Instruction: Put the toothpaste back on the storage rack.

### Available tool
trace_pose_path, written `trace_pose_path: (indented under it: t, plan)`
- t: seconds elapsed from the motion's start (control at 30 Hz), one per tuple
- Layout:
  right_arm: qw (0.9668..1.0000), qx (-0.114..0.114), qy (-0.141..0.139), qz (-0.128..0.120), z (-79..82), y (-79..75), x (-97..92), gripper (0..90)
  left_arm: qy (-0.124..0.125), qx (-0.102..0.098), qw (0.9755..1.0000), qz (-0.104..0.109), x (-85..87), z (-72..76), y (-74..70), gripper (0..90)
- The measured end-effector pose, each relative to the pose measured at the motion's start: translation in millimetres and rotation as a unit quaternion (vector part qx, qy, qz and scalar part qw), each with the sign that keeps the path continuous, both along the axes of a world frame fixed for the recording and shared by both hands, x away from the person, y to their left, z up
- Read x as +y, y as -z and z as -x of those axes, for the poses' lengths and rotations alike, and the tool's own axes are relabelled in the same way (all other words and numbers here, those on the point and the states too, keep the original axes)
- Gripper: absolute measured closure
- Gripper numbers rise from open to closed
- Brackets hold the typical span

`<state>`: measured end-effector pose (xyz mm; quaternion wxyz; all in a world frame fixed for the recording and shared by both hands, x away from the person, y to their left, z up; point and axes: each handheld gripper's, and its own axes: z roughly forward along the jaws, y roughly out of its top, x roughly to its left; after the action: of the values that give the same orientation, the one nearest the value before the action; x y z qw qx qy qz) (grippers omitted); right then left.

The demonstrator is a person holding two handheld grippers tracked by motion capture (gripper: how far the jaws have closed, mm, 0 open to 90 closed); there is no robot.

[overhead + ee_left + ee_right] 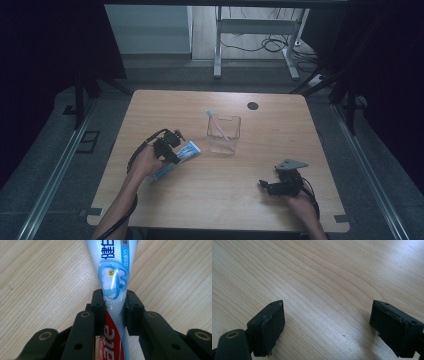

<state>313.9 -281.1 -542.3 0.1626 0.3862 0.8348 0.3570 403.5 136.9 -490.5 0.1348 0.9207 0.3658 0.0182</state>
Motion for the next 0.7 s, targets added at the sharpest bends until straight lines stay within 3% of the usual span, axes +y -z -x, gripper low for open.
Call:
trace_pose_path:
  t: [0.2,0.7]
  plan:
    - [1.0,0.0,0.0,0.0,0.0,0.0,0.0,12.4,0.001,-0.01,0.9998,0.015,0.5,1.8,-3.5,74.5]
    - [1.0,0.0,0.0,0.0,0.0,0.1,0.0,12.4,-0.008,-0.049,0.9971,0.057,11.2,12.8,-31.5,74.7]
